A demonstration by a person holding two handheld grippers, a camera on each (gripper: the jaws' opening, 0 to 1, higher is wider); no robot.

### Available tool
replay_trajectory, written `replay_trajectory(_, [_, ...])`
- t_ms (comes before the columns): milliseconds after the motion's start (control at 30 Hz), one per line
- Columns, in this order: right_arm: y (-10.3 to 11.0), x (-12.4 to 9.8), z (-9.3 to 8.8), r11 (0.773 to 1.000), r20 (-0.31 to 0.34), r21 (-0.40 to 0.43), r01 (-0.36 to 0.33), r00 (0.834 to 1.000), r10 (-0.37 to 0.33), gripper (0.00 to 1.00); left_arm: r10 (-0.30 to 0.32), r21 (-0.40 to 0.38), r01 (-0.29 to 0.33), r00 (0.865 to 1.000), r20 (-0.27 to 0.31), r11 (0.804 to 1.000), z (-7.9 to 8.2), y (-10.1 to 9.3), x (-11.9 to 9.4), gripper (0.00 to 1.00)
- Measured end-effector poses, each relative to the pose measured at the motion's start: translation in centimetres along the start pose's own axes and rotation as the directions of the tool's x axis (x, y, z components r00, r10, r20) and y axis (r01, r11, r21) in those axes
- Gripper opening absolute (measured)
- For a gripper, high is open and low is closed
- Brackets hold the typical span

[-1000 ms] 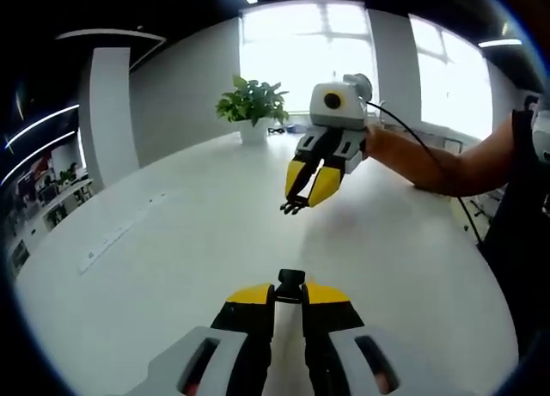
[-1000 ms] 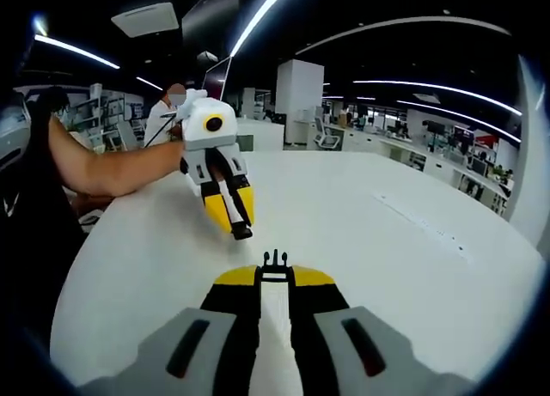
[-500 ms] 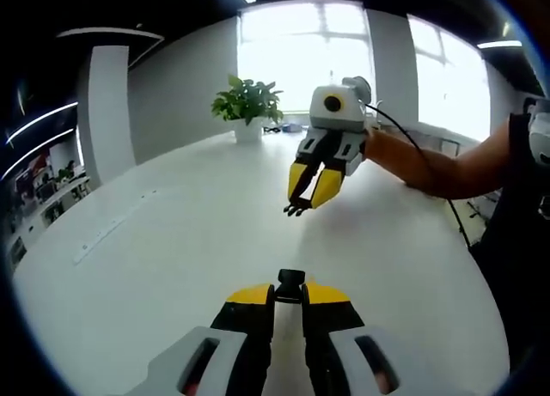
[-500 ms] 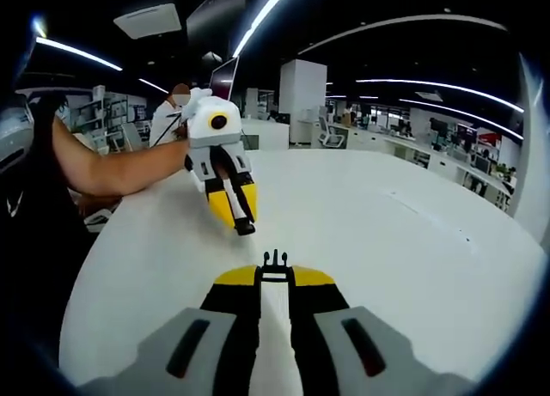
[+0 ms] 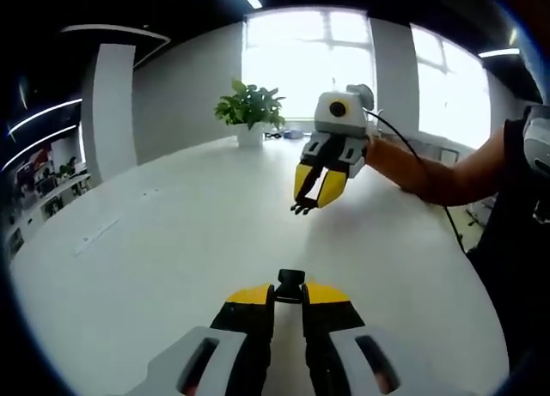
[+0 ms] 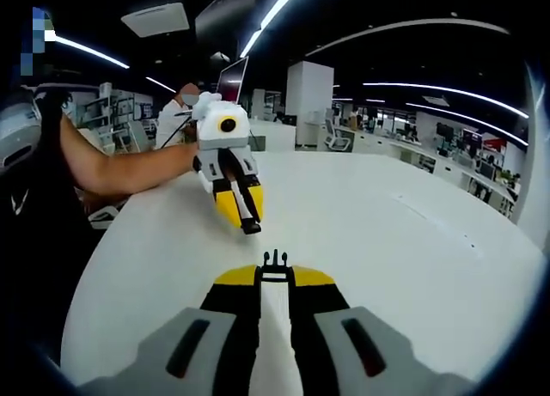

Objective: Snap the two parts of the plastic buckle together until the buckle closes and remains connected.

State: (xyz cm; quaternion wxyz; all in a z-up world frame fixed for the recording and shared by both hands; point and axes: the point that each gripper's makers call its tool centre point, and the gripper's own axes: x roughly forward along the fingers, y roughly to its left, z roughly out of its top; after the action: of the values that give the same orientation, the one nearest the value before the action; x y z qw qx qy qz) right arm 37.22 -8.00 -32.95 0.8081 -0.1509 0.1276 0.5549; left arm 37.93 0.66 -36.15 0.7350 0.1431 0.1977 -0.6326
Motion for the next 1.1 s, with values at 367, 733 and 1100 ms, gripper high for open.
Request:
replay_trajectory(367, [0.5, 0.5, -1.6, 0.998, -0.011, 0.029, -0.052, 0.999, 0.052, 0.1, -0.062, 0.026, 0.061, 0.997, 0.05, 0.998, 0.3, -1.2, -0.3, 0.1])
replay_trajectory(733, [1.3, 0.2, -2.0, 0.997, 0.002, 0.032, -0.075, 0.997, 0.075, 0.1, -0.057, 0.078, 0.053, 0.997, 0.048, 0.996, 0.1, -1.5, 0.4, 0.1])
replay_trajectory(1100, [1.6, 0.3, -2.5, 0.995, -0.008, 0.026, -0.094, 0.996, 0.094, 0.1, -0.061, 0.069, 0.057, 0.997, 0.046, 0.996, -0.2, -1.5, 0.5, 0.1])
